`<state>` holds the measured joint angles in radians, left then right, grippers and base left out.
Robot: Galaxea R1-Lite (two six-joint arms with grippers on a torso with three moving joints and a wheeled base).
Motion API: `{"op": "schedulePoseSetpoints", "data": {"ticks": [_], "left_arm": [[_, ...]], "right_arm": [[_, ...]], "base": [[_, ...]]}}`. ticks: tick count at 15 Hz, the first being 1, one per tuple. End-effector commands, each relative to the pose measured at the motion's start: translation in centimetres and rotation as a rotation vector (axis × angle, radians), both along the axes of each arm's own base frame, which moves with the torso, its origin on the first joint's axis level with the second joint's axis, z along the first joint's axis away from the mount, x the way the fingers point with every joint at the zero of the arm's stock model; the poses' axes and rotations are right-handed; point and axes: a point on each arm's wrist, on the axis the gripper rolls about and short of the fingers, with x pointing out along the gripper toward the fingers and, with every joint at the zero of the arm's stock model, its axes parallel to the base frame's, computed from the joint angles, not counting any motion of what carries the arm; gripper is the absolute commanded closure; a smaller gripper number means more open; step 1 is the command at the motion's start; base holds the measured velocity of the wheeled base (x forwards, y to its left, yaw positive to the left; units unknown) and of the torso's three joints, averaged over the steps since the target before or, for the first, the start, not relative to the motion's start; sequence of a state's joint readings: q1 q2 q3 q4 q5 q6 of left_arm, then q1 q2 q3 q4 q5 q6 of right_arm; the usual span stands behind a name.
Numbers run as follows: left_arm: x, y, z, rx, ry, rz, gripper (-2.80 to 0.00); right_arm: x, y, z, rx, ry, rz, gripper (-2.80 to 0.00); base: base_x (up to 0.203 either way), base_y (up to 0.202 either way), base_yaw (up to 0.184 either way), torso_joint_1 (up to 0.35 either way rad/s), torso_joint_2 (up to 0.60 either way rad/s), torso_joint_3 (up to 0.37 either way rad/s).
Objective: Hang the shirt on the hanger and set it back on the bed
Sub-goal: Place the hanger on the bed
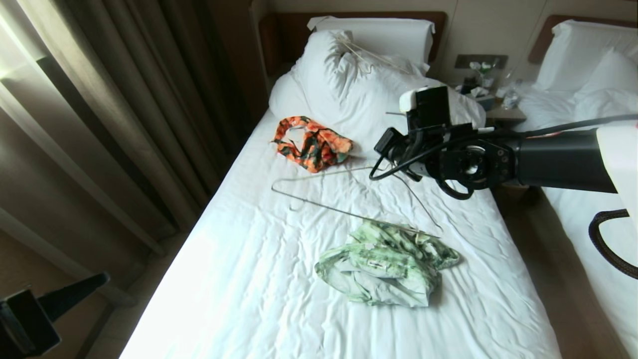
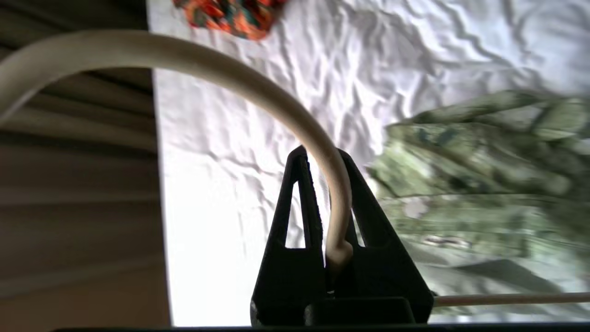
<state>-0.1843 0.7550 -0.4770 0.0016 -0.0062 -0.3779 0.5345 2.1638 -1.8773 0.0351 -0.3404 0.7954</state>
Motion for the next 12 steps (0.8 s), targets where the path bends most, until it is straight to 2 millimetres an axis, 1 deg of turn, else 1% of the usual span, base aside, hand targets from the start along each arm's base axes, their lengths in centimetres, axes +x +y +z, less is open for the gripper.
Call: {"op": "schedulePoseSetpoints", "data": {"ticks": [1, 2, 3, 4, 5, 7, 10, 11, 12], "left_arm": [[-1.5, 0.3, 0.1, -0.022, -0.042, 0.003, 0.0], [-2.1, 0.4, 0.0, -0.03, -0.042, 0.004, 0.0], [-2.5, 0.5, -0.1, -0.033, -0.042, 0.004, 0.0], [-2.8, 0.5, -0.1, -0.033, -0.042, 0.006, 0.0], [-2.9, 0.5, 0.0, -0.033, -0.051, 0.011, 0.0], [-3.3, 0.6, -0.1, -0.037, -0.062, 0.005, 0.0], [-3.5, 0.7, -0.3, -0.035, -0.064, 0.014, 0.0], [-3.6, 0.7, -0.7, -0.033, -0.055, 0.017, 0.0], [-3.5, 0.7, -1.1, -0.03, -0.043, 0.018, 0.0]], "right_arm": [[-0.1, -0.2, -4.1, -0.304, 0.164, 0.043, 0.0], [0.2, -0.3, -6.1, -0.388, 0.212, 0.019, 0.0], [0.7, -0.4, -7.6, -0.44, 0.245, 0.016, 0.0], [1.0, -0.5, -8.6, -0.458, 0.262, 0.014, 0.0], [1.3, -0.4, -9.1, -0.453, 0.253, 0.011, 0.0], [1.8, -0.6, -11.0, -0.438, 0.229, 0.0, 0.0], [3.6, -0.6, -17.2, -0.477, 0.282, 0.0, 0.0], [4.2, -0.9, -18.8, -0.488, 0.302, -0.007, 0.0], [4.6, -1.2, -19.9, -0.494, 0.317, -0.014, 0.0]], "base": [[0.0, 0.0, 0.0, 0.0, 0.0, 0.0], [0.0, 0.0, 0.0, 0.0, 0.0, 0.0], [0.0, 0.0, 0.0, 0.0, 0.0, 0.0], [0.0, 0.0, 0.0, 0.0, 0.0, 0.0], [0.0, 0.0, 0.0, 0.0, 0.0, 0.0], [0.0, 0.0, 0.0, 0.0, 0.0, 0.0], [0.0, 0.0, 0.0, 0.0, 0.0, 0.0], [0.0, 0.0, 0.0, 0.0, 0.0, 0.0], [0.0, 0.0, 0.0, 0.0, 0.0, 0.0]]}}
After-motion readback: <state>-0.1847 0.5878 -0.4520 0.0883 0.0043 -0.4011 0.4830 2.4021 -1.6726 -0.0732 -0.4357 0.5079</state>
